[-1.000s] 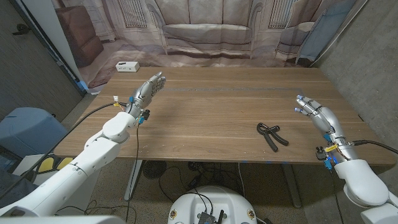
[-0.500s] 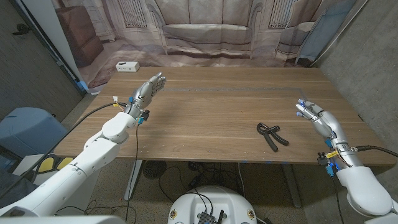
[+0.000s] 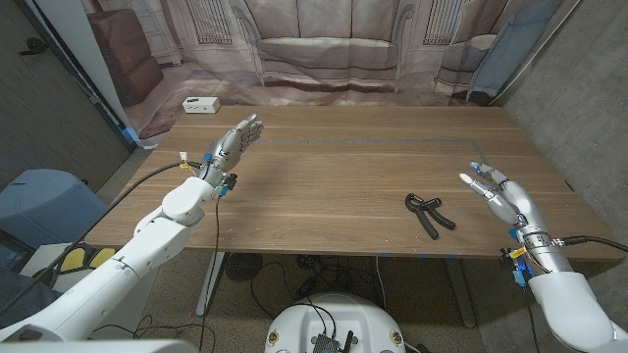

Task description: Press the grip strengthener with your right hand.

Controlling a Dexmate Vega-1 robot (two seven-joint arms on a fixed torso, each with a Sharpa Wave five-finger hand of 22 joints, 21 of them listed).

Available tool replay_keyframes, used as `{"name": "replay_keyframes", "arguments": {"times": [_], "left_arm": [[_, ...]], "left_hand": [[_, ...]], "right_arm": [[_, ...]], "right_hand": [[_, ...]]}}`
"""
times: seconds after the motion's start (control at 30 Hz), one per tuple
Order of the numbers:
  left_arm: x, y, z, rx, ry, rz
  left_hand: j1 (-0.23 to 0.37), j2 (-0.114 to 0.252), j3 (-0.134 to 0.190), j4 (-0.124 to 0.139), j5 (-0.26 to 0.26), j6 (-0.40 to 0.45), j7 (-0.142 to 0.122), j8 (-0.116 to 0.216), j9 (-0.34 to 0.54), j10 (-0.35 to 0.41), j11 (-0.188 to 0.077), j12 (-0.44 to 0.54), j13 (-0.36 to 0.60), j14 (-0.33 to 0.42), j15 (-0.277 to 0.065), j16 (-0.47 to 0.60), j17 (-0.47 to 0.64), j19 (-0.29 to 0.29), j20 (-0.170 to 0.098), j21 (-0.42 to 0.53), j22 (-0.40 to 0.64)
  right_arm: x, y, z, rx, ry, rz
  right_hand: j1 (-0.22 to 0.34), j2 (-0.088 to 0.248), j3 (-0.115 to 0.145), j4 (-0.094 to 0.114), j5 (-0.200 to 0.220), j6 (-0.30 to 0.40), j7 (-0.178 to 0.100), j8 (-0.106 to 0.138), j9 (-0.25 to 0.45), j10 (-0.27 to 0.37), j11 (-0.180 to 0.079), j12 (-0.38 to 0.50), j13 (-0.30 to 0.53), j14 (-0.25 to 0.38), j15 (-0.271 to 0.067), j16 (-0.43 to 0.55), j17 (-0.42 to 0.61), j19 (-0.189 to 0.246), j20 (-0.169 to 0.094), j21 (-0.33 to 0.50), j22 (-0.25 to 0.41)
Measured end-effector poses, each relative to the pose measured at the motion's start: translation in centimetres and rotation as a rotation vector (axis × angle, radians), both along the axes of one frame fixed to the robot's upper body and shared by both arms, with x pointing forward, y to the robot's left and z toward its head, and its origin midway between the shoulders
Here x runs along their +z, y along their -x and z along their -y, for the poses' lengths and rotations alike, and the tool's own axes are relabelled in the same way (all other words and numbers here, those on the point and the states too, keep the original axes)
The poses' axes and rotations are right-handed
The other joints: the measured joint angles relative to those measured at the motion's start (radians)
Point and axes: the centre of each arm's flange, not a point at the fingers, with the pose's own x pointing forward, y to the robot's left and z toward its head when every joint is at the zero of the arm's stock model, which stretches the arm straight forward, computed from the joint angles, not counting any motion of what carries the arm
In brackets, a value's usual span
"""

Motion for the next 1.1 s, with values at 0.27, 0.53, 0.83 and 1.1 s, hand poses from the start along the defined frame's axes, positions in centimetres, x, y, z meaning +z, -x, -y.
{"name": "replay_keyframes", "arguments": {"times": [0.27,0.53,0.83,1.1], "left_arm": [[0.0,0.0,0.2,-0.006,-0.002,0.000],[0.1,0.0,0.3,-0.008,-0.003,0.003],[0.1,0.1,0.4,-0.010,-0.004,0.005],[0.2,0.2,0.4,-0.010,-0.006,0.008]], "left_hand": [[0.000,0.000,-0.003,-0.003,0.000,0.004,-0.004,0.001,0.000,0.000,0.000,0.000,0.000,0.000,0.000,-0.003,0.000,0.000,0.000,0.000,0.000],[0.000,0.000,-0.004,-0.004,0.000,0.007,0.000,0.001,0.000,0.000,0.000,0.000,0.000,0.000,0.000,-0.004,0.000,0.000,0.000,0.000,0.000],[0.000,0.000,-0.004,-0.004,0.000,0.007,0.000,0.001,0.000,0.004,-0.004,0.000,0.000,0.000,0.000,-0.004,0.000,0.000,0.000,0.000,0.000],[0.000,0.000,-0.004,-0.004,0.000,0.007,0.000,-0.004,0.000,0.004,-0.004,-0.008,0.002,0.000,0.000,-0.004,0.000,0.000,0.000,0.000,0.000]], "right_arm": [[-0.4,0.1,-0.6,-0.051,0.041,0.018],[-0.8,0.2,-1.1,-0.114,0.095,0.027],[-1.0,0.4,-1.6,-0.172,0.144,0.037],[-1.1,0.6,-2.1,-0.226,0.208,0.026]], "right_hand": [[0.005,0.005,0.000,0.000,0.000,0.004,-0.004,0.000,0.000,0.003,-0.005,-0.009,0.000,0.000,0.000,0.000,0.000,0.000,0.000,0.000,0.000],[0.019,0.011,0.003,-0.003,0.000,0.013,-0.013,0.000,0.000,0.006,-0.009,-0.009,0.000,0.005,-0.006,0.000,-0.003,0.004,0.004,0.000,0.000],[0.038,0.014,0.014,-0.005,0.000,0.016,-0.016,0.000,0.000,0.011,-0.014,-0.009,0.000,0.011,-0.011,0.000,-0.003,0.011,0.003,0.000,0.000],[0.054,0.020,0.022,-0.006,0.000,0.016,-0.016,0.000,0.000,0.012,-0.014,-0.009,0.000,0.027,-0.016,0.000,-0.003,0.033,0.000,0.000,0.000]]}}
